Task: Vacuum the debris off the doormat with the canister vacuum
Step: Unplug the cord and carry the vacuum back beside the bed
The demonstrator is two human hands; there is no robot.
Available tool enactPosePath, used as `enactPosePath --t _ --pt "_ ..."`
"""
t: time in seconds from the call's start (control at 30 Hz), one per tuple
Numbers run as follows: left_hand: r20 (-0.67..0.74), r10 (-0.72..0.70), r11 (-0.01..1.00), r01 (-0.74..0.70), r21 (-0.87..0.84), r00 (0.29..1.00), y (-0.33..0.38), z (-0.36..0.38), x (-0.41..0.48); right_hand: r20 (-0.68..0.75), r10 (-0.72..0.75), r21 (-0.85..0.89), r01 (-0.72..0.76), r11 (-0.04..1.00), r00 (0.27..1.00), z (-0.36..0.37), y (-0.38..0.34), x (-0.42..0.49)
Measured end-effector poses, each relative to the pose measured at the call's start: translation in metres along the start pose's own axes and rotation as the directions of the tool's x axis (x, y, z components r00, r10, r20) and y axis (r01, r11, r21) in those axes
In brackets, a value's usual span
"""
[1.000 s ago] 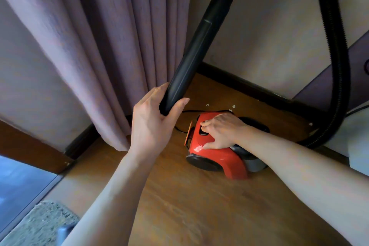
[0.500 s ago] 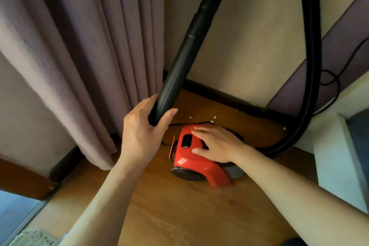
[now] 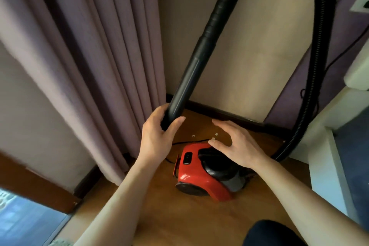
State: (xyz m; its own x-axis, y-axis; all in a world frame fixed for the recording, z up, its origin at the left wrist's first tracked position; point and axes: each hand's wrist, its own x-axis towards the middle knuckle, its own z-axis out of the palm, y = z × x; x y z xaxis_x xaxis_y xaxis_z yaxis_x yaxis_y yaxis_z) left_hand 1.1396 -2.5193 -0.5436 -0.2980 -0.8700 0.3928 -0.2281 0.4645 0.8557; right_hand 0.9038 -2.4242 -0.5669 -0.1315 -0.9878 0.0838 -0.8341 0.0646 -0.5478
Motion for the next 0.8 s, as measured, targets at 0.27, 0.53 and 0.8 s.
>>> enactPosePath --t 0.27,0.53,0.8 --pt "-0.011 0.023 1.0 -0.023 0.015 1.0 0.054 0.014 0.035 -0.079 -0.029 0.039 0.032 0.999 0.996 -0.06 0.0 -0.006" --pt "-0.045 -0.046 0.998 0.044 -0.039 0.998 0.09 0.057 0.07 -0.172 0.051 0.165 -0.023 0.986 0.984 -0.11 0.022 -0.018" --pt "-0.01 -0.004 0.992 0.003 -0.13 1.0 0.099 0.104 0.096 -0.254 0.119 0.19 -0.071 0.979 0.96 -0.132 0.06 -0.006"
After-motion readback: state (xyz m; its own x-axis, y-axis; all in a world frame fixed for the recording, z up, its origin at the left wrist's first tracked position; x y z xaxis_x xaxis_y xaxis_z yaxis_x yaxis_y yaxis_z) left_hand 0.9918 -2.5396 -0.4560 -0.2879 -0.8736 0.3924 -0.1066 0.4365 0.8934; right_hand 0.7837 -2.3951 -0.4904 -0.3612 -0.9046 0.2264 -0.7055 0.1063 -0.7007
